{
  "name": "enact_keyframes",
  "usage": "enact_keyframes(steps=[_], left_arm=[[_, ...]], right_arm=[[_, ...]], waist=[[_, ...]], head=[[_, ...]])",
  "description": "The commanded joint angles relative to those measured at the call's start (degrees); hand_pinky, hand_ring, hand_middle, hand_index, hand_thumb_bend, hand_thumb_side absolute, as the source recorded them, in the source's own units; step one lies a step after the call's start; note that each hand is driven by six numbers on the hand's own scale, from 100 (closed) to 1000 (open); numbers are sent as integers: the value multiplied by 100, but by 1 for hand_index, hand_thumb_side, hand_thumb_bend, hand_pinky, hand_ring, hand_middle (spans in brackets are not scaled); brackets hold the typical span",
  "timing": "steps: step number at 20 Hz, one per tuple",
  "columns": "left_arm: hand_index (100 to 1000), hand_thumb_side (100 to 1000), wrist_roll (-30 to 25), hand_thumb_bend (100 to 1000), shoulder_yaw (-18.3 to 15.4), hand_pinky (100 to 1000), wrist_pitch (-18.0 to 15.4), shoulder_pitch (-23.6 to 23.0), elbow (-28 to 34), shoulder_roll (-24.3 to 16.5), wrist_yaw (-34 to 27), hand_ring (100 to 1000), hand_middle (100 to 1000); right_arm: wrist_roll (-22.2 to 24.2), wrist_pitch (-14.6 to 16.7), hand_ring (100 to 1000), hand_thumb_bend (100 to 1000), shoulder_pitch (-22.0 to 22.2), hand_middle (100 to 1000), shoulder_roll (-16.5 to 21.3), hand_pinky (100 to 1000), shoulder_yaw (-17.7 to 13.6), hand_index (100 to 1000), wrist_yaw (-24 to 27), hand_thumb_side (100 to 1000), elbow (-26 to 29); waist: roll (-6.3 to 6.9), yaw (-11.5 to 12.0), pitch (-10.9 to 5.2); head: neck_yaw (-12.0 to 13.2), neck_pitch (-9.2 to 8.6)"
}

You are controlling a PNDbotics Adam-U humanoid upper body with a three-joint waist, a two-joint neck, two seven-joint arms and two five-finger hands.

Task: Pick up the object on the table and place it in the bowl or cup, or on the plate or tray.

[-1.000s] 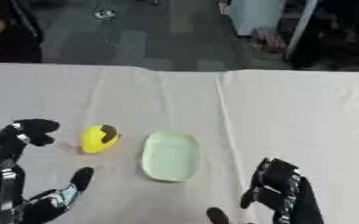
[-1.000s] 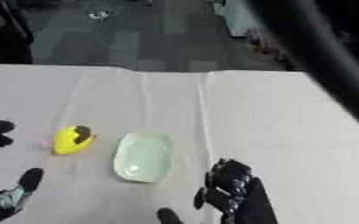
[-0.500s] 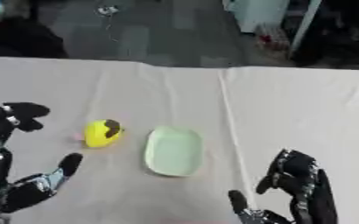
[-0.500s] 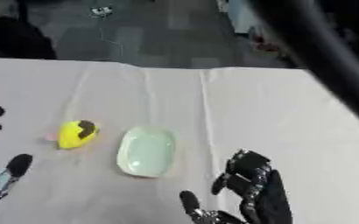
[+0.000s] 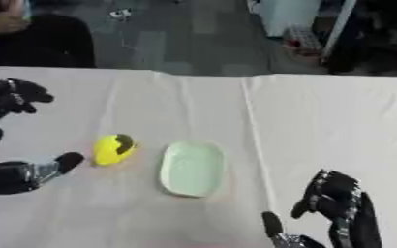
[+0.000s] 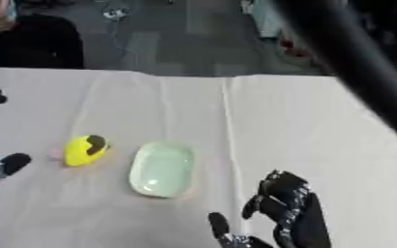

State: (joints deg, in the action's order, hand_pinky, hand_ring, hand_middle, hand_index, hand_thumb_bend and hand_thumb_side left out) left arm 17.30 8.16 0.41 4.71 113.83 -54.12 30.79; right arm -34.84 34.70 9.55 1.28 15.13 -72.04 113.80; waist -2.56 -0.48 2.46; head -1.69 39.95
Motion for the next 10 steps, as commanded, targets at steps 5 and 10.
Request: enact_keyframes(steps=[5,10], left_arm=[[753,919,-1841,623,84,677,-13,535,77,-841,630,695,758],[746,889,-2825,685,159,709,-65,926,77,-1236,1106,728,763]], right_arm=[[-1713,1727,301,374,-72,217,226,299,32,327,169,500,79],[-1713,1727,301,371,-94,218,306,299,60,328,231,502,79]], waist=[[118,-172,-38],[162,-263,-33]], head=[[244,-94],[365,-68]])
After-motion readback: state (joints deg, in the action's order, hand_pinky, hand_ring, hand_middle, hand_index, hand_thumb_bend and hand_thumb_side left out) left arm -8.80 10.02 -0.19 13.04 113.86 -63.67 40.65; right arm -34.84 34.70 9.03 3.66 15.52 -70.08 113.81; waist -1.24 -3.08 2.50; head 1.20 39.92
